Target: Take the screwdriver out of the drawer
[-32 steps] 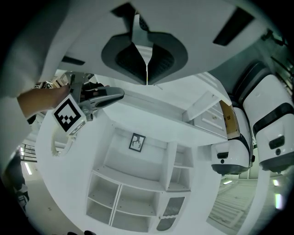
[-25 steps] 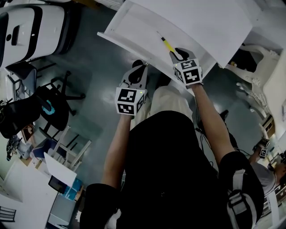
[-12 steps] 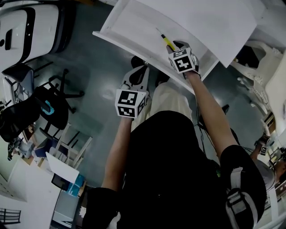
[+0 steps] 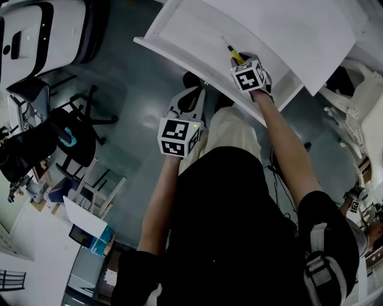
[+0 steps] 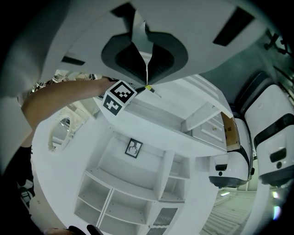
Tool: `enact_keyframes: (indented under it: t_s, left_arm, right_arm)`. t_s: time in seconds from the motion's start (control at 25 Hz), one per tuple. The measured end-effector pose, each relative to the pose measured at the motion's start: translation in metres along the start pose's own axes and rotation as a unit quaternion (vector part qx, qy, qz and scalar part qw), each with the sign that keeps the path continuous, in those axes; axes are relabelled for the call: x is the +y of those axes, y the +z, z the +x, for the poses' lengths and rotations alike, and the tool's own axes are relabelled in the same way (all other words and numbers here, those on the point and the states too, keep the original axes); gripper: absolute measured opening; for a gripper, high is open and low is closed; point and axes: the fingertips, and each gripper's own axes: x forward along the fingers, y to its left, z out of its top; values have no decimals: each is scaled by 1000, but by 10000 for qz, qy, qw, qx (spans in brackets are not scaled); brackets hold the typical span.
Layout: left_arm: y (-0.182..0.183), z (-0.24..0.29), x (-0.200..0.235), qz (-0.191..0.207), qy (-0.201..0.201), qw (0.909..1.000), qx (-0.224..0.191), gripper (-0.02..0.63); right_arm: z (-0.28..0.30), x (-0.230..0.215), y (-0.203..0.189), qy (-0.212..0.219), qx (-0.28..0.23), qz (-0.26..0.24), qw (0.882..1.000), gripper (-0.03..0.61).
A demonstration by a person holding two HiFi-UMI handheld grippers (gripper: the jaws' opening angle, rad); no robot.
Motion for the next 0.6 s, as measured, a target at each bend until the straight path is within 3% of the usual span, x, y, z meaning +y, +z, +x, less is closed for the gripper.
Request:
enact_keyframes:
  t_s: [0.6]
  left_arm:
    - [-7, -13, 6, -146, 127, 9998, -60, 29]
  right_arm:
    - [6, 0, 1, -47, 96, -212, 9997, 90]
